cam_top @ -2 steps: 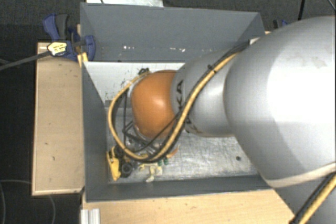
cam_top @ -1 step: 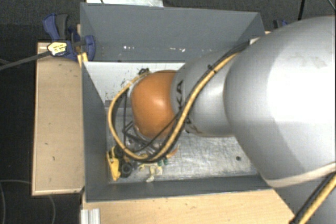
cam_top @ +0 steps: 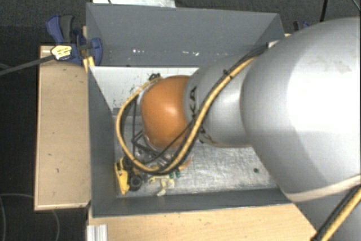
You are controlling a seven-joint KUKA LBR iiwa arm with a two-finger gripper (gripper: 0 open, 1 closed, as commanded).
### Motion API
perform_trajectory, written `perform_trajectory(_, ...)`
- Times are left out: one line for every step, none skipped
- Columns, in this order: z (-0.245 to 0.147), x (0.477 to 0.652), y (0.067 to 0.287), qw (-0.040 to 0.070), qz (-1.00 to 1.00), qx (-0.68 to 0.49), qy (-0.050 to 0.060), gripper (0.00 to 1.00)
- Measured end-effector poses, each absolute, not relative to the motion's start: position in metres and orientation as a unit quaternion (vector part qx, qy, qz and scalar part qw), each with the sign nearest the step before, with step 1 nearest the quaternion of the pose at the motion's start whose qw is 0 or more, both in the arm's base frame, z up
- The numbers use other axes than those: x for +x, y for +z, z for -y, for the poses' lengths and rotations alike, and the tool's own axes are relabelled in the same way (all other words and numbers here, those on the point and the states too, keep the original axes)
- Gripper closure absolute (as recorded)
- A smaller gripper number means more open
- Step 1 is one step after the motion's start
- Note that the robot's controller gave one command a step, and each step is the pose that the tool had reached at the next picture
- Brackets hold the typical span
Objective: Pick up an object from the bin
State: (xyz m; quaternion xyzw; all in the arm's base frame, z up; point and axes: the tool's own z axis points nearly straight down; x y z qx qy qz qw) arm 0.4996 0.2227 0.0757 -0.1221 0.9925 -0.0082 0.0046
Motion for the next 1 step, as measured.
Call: perform_trajectory(-0.2225,0.4997,0.076,0.005,-0.992,-0.122,-0.008,1.0)
